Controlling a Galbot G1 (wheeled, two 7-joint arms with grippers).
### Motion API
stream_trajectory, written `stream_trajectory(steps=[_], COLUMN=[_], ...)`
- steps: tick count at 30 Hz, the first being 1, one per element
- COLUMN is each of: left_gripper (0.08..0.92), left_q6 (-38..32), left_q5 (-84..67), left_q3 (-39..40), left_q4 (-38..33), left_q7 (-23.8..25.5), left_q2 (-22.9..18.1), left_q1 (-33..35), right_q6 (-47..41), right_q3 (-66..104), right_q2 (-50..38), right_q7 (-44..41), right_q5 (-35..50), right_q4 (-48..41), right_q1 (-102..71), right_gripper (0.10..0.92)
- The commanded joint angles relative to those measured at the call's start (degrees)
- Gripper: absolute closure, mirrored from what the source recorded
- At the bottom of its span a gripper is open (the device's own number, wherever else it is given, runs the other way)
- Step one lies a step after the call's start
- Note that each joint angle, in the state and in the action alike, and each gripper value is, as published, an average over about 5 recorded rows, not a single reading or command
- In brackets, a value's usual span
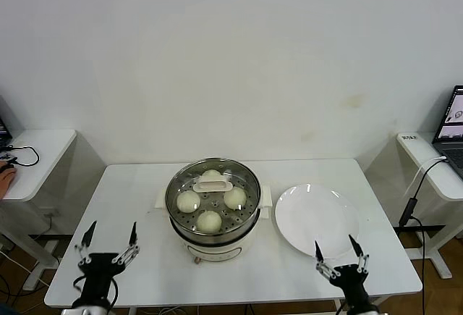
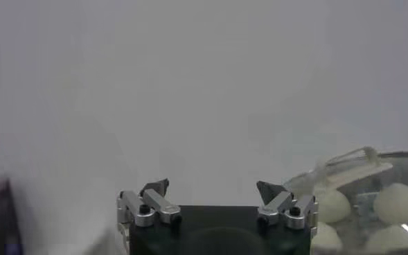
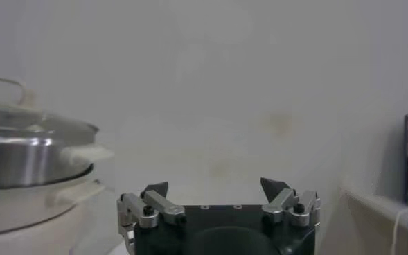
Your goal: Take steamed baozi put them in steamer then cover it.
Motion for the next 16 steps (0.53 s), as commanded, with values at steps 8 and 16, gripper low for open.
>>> stream_trajectory(steps=[8,16], left_gripper=[0.177,0.177], left_q6=[-5.81,-5.52], left_q5=[-9.75,-9.22], left_q3=[-3.58,-3.25], left_q4=[4.07,4.40], left_q7=[-0.25,0.46], left_q2=[-0.52,-0.26], left_q1=[5.58,5.87], right_q6=[-8.50,-9.23], right_q3=[-2.39,-2.78], right_q2=[0.19,0.25], right_q7=[-0.38,-0.66], right_q5=[0.46,0.74], right_q4=[6.06,6.30], right_q1=[-5.20,-5.60], right_gripper=[0.203,0.203])
